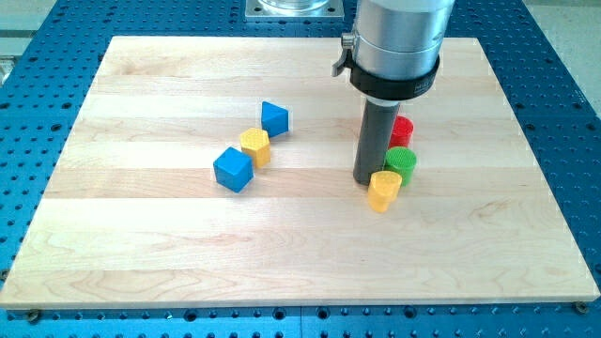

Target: Push the yellow heart below the green circle

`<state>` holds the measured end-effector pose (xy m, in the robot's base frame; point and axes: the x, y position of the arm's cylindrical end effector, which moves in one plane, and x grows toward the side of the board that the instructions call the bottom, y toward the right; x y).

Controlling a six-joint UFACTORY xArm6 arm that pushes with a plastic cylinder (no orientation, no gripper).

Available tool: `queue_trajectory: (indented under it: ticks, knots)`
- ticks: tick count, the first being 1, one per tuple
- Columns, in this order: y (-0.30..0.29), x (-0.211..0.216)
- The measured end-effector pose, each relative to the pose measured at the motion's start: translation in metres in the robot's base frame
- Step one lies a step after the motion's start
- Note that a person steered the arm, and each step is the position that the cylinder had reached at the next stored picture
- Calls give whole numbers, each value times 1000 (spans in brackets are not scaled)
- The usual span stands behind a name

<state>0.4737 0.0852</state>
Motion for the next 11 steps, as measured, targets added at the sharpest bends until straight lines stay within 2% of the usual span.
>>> queue_trajectory:
  ticks: [2, 5, 6, 9, 10, 11]
  knots:
    - [-21, 29]
    - [-20, 39]
    - [-35, 62]
    - [-8, 50]
    - [19, 50]
    - [-7, 51]
